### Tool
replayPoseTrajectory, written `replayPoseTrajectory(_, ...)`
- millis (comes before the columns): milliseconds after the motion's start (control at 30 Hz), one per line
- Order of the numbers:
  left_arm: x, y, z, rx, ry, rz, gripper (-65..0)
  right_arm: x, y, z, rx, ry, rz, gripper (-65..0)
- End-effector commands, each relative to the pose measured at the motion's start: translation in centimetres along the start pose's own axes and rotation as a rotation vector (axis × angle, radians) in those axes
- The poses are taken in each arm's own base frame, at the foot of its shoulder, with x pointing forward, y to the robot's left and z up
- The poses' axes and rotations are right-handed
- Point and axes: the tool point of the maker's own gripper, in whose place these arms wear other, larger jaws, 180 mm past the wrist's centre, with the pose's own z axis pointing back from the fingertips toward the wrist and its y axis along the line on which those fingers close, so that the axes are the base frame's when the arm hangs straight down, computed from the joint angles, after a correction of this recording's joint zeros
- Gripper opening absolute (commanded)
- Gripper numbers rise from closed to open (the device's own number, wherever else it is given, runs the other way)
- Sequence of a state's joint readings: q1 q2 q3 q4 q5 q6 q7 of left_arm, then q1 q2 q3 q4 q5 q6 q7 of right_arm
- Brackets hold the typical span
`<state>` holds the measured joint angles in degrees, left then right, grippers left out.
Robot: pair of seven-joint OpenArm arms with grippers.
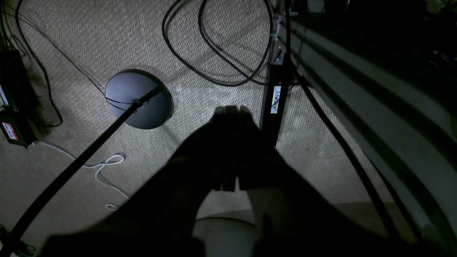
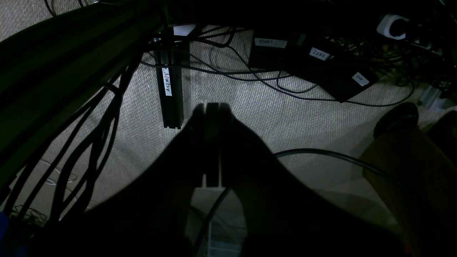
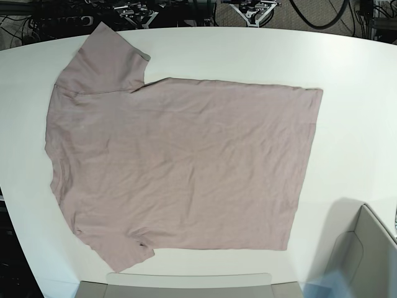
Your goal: Fold the T-shirt properly
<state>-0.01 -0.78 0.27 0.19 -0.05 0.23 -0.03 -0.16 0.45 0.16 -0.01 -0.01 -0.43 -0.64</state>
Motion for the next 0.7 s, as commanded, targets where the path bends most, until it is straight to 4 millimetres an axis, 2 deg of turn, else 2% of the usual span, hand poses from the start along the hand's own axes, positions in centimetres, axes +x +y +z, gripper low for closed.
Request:
replayPoseTrajectory(0,-0.15,-0.24,0.02,0.0,-0.001,0.004,-64.8,0.22,-0.06,0.01,0.003,-0.006,0.0,-65.0)
replayPoseTrajectory(300,-0.15,-0.24,0.02,0.0,-0.001,0.004,-64.8,0.21,-0.06,0.01,0.003,-0.006,0.002,-65.0)
replayPoseTrajectory(433,-0.15,-0.24,0.02,0.0,-0.001,0.004,-64.8,-0.57,0.0,0.0,0.004,0.005,-0.002,-65.0)
replayPoseTrajectory(667,-0.15,-0.24,0.02,0.0,-0.001,0.004,-64.8,-0.7,0.0,-0.01,0.004,0.008,-0.002,-65.0)
